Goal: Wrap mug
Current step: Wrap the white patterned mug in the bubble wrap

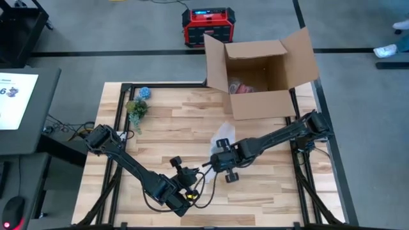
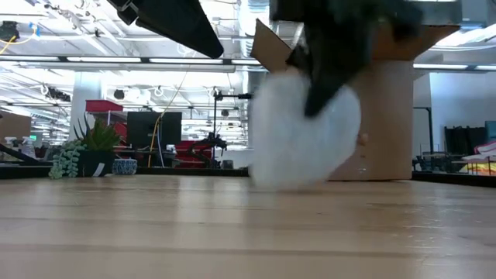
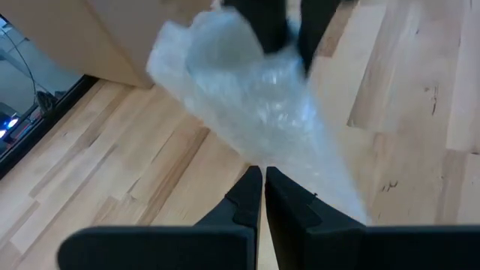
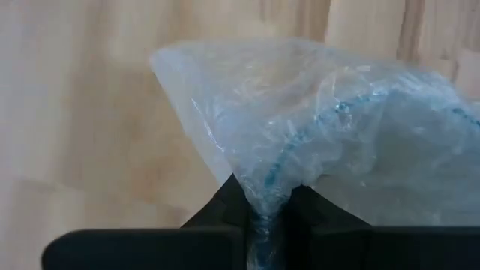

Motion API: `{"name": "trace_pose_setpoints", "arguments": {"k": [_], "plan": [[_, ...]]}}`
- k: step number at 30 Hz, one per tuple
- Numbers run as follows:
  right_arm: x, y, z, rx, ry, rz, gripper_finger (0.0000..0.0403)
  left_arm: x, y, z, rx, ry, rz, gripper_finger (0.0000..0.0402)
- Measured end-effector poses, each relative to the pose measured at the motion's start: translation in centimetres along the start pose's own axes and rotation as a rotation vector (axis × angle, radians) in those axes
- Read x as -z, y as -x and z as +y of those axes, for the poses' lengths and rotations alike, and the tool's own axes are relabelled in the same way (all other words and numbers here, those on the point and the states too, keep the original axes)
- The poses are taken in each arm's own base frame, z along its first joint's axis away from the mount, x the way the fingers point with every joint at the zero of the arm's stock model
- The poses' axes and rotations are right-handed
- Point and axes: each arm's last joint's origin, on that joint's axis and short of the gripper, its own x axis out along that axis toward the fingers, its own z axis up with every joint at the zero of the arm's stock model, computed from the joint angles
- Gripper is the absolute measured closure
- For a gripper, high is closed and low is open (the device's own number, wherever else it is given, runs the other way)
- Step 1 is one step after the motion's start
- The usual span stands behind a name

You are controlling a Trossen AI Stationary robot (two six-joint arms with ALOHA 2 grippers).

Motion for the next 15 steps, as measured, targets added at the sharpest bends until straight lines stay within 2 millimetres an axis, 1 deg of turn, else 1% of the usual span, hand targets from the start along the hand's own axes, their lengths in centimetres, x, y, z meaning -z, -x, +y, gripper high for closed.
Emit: {"name": "trace_pose_setpoints", "arguments": {"k": [1,3,5,7,9,11,13,15], "plan": [[-0.2,0.6,0.2,-0.022,-0.060,0.007,0.0384,-0.1,0.0,-0.1,0.002,-0.004,-0.005,0.0402],[0.1,1.0,0.6,-0.022,-0.165,0.033,0.0384,-0.2,0.0,-0.2,0.010,-0.007,-0.014,0.0402],[0.5,0.7,1.1,-0.019,-0.296,0.069,0.0385,-0.3,0.0,-0.3,0.016,-0.009,-0.020,0.0402],[0.6,0.2,1.6,-0.012,-0.379,0.084,0.0385,-0.3,0.0,-0.3,0.018,-0.011,-0.023,0.0402],[0.9,0.0,2.1,0.001,-0.420,0.094,0.0385,-0.3,0.0,-0.3,0.019,-0.010,-0.024,0.0402],[1.2,-0.6,2.6,0.009,-0.442,0.105,0.0383,-0.3,0.0,-0.3,0.019,-0.016,-0.023,0.0402],[1.4,-1.6,3.3,0.007,-0.436,0.128,0.0373,-0.3,0.1,-0.4,0.020,-0.019,-0.024,0.0402],[1.5,-2.0,3.7,0.012,-0.395,0.139,0.0357,-0.3,0.1,-0.4,0.021,-0.019,-0.023,0.0402]]}}
